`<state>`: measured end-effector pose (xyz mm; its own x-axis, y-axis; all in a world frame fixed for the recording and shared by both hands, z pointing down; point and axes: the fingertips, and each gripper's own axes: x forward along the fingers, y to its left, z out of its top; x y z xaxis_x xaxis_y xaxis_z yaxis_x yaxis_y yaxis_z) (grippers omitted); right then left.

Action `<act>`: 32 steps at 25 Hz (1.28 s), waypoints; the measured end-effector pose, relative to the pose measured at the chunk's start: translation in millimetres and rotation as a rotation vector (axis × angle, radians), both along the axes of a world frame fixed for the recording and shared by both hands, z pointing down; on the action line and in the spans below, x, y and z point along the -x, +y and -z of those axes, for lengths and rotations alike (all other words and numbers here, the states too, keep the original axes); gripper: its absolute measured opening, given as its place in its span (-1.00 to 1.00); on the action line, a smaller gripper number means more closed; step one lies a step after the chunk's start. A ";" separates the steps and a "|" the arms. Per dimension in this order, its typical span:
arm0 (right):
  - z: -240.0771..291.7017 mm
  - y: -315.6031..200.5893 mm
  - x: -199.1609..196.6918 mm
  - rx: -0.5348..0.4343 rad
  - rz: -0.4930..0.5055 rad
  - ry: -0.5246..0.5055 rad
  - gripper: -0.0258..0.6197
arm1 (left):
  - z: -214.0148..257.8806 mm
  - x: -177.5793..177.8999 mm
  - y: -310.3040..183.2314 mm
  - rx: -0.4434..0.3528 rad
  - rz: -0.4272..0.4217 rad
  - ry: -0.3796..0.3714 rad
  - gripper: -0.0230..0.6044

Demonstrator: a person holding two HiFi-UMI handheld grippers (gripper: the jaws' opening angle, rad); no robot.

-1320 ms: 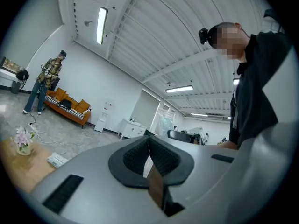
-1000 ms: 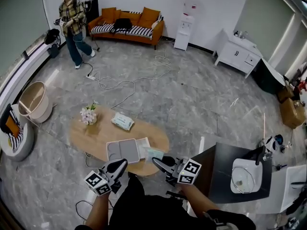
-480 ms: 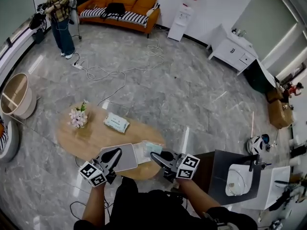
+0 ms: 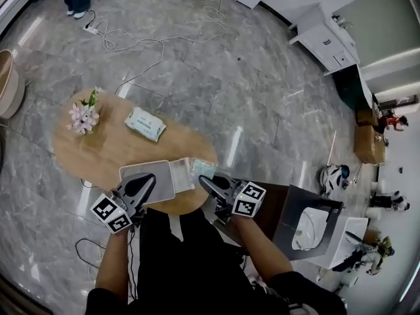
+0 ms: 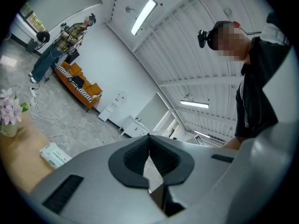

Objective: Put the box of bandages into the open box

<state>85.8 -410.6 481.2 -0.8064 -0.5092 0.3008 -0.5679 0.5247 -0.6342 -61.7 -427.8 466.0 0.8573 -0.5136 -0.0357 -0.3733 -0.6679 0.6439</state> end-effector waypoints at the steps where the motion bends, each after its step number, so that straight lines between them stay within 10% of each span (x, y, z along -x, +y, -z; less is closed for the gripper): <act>1: -17.3 -2.1 -1.3 0.027 0.004 0.001 -0.82 | -10.4 -1.1 0.5 0.016 -0.002 -0.008 -0.87; 15: -254.5 -0.7 -22.5 0.337 0.090 -0.045 -0.82 | -168.3 -42.8 31.4 0.206 0.034 -0.076 -0.87; 32: -388.0 21.6 -21.3 0.631 0.033 0.227 -0.82 | -218.9 -65.2 37.9 0.286 0.043 -0.065 -0.87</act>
<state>107.1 -389.0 869.2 -0.7003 -0.1560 0.6966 -0.7133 0.1117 -0.6919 3.5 -389.9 684.9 0.8303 -0.5308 0.1701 -0.4441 -0.4455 0.7774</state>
